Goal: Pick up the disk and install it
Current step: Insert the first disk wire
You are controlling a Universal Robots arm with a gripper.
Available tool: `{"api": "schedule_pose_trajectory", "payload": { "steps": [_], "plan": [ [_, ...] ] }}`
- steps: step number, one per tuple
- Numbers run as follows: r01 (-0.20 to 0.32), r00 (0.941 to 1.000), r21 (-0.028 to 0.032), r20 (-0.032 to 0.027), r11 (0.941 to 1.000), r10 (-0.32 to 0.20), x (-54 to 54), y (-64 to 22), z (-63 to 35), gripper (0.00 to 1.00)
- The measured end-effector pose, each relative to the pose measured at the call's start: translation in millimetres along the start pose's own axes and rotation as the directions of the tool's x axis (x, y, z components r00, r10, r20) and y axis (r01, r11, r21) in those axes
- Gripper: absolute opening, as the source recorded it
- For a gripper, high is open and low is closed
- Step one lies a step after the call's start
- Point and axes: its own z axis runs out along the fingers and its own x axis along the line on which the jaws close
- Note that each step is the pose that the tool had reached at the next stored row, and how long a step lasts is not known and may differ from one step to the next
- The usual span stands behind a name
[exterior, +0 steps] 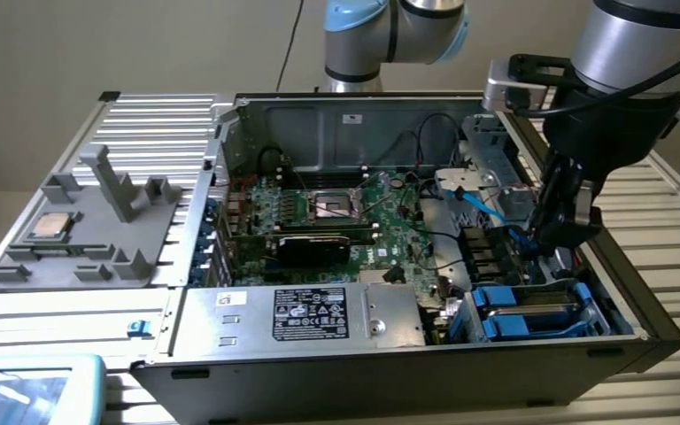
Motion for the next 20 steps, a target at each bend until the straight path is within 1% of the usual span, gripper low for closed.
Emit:
{"api": "schedule_pose_trajectory", "payload": {
  "steps": [16, 18, 20],
  "plan": [
    [0.000, 1.0000, 0.0001, -0.0002, 1.0000, 0.000, -0.2, 0.1, -0.1, 0.36],
    [-0.001, 1.0000, 0.0007, -0.0015, 1.0000, 0.001, -0.4, 1.5, -0.2, 0.36],
    [-0.001, 1.0000, 0.0029, -0.0047, 1.0000, 0.001, 0.2, 3.2, -0.9, 0.36]
  ]
}}
